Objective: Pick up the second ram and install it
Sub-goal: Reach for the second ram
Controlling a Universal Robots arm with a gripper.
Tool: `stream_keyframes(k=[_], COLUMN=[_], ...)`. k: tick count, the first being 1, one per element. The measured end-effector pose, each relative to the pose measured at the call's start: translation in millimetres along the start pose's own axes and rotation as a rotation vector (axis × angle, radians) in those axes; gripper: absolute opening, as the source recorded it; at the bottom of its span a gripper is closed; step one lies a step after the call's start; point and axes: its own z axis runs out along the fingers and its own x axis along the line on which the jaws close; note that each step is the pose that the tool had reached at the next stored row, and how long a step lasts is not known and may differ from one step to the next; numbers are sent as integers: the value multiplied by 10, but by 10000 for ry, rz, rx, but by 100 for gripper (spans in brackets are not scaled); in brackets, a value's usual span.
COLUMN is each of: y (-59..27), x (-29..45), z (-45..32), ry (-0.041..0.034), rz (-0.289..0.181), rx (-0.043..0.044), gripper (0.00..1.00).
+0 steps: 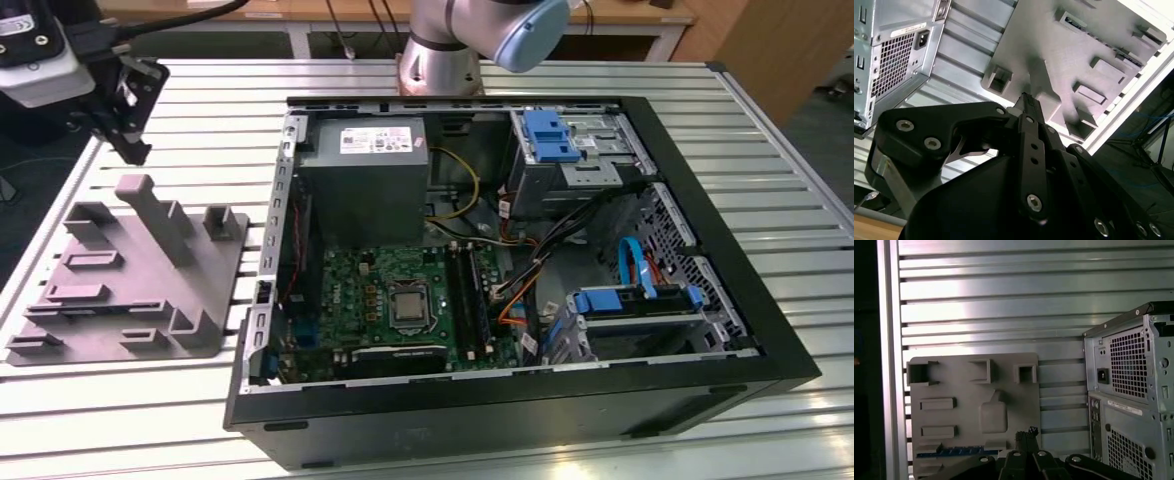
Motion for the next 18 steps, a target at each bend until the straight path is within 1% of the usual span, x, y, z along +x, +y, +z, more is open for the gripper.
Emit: stream_keyframes(k=[12,18], y=[-237,-344], x=[148,241], z=[24,68], ry=[-3,-2], rz=[-1,-1], rx=[35,37], gripper=[11,11])
